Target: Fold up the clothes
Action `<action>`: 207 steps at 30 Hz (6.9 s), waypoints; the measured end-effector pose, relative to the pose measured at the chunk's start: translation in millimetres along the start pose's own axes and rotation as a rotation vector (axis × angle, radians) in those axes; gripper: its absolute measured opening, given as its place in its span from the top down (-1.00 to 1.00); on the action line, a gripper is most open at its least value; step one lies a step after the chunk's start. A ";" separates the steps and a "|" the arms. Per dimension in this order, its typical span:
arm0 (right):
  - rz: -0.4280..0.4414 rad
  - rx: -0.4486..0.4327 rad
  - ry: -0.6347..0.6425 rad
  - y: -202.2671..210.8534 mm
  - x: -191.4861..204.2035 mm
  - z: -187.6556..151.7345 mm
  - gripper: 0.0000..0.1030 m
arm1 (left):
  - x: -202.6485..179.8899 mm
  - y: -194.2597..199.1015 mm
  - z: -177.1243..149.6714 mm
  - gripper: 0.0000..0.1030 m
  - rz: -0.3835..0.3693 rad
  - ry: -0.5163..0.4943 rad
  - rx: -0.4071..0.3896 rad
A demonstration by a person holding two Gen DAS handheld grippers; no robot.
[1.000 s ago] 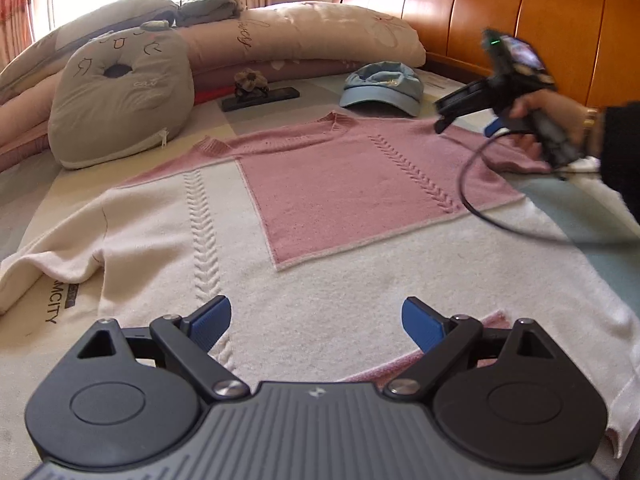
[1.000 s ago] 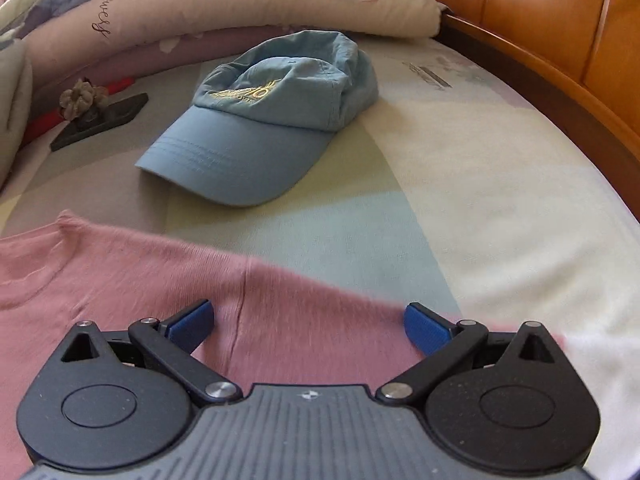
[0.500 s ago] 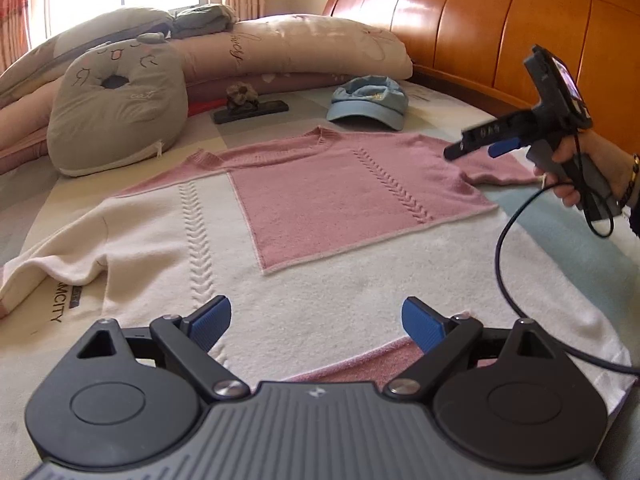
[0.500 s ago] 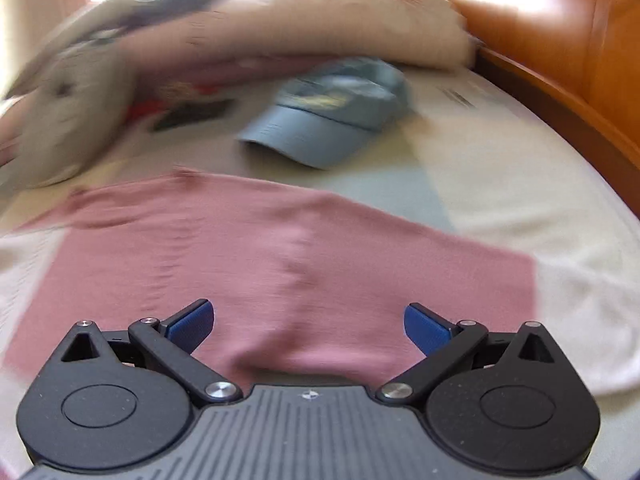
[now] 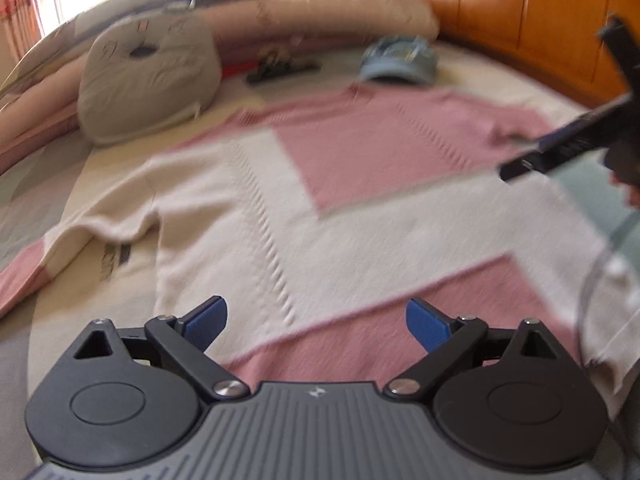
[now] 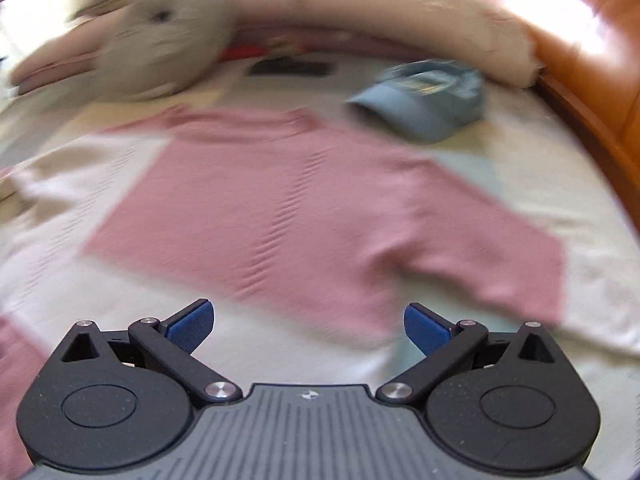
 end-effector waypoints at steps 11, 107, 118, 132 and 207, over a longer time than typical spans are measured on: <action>-0.059 0.013 -0.052 -1.9 48.3 -70.6 -1.00 | 23.1 7.7 -40.9 -0.94 -0.176 0.060 0.115; 0.172 -0.171 -0.127 -24.0 91.6 -33.6 -1.00 | 137.0 -145.3 160.2 -0.91 -0.165 0.541 0.047; 0.153 -0.181 -0.070 -26.4 95.4 -35.9 -1.00 | 167.5 -235.2 175.4 -0.95 -0.011 0.639 0.085; 0.118 -0.188 -0.004 -27.3 102.1 -38.9 -1.00 | 132.0 -256.0 212.3 -0.94 -0.114 0.647 0.100; 0.066 -0.023 -0.188 44.8 141.1 -108.4 -1.00 | 427.3 -105.1 -84.6 0.84 -0.066 1.372 -0.269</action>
Point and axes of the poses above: each gripper's, at about its wrist camera, not at the fingertips, and y roughly against the way its jaws point, x to its left, z to its top, the point moved 4 cm from there along -y, roughly the way its jaws point, and after that the axes turned 3 degrees about z, right-handed, at the moved point
